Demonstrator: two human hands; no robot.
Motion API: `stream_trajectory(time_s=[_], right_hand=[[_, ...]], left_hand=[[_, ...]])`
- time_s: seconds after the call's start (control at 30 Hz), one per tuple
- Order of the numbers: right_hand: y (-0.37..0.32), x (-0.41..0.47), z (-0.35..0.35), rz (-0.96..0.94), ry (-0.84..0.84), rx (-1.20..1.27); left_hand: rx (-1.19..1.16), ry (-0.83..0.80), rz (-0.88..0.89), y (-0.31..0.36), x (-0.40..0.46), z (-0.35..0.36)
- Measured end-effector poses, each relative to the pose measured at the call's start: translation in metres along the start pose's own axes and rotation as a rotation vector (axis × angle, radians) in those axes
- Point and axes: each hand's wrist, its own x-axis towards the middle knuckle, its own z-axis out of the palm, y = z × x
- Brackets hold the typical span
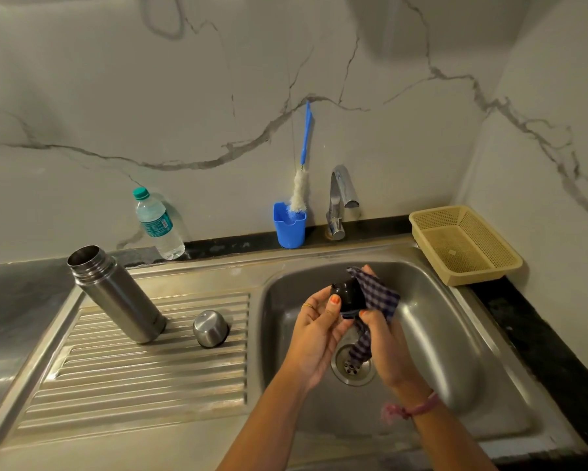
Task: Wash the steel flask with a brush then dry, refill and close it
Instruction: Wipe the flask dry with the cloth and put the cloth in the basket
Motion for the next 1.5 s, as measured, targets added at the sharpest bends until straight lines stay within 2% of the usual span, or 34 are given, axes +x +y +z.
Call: stream_trajectory(time_s=[0.1,0.27,0.37,0.43,0.5,0.63,0.7,0.87,0.97,1.07,1.2,1.3,1.43,1.5], right_hand=[[0.0,-0.005,0.008,-0.083,0.001,-0.117],[0.004,-0.004,0.011,-0.104,-0.019,-0.152],[0.001,-0.005,0.008,-0.089,-0.042,-0.093],[0.0,0.0,0.003,0.023,-0.005,0.028],[-0.003,0.0,-0.001,0.03,0.006,0.087],[-0.011,-0.011,0.011,-0.075,-0.032,-0.11],[-0.007,-0.011,0.008,-0.111,-0.031,-0.138],[-0.018,-0.002,-0.003,-0.026,-0.002,-0.024],[-0.018,-0.009,0.006,-0.059,0.002,-0.081],[-0.009,-0.014,0.011,-0.113,-0.02,-0.124],[-0.011,-0.01,0.016,-0.066,-0.052,-0.062],[-0.013,-0.007,0.015,0.011,-0.039,0.005],[-0.023,0.002,0.001,0.257,0.0,0.118],[-0.028,0.003,0.0,0.297,0.011,0.102]], left_hand=[[0.02,0.0,0.002,0.003,0.001,0.004],[0.125,-0.035,0.04,0.003,-0.001,0.008],[0.206,-0.053,0.093,0.005,-0.001,0.005],[0.253,-0.071,0.117,0.005,-0.002,0.003],[0.225,-0.05,0.121,0.003,-0.003,0.003],[0.118,0.016,0.08,0.002,-0.001,0.004],[0.128,-0.012,0.078,0.003,-0.003,0.004],[0.103,-0.089,0.098,0.002,-0.01,0.01],[0.057,-0.038,0.087,0.003,-0.007,0.013],[0.161,0.059,0.136,0.003,-0.003,0.012],[0.406,0.079,0.219,0.0,-0.002,0.012],[0.493,0.102,0.238,0.001,0.002,0.006],[0.549,-0.032,0.222,0.005,0.001,-0.001],[0.551,-0.09,0.237,0.01,-0.001,-0.003]])
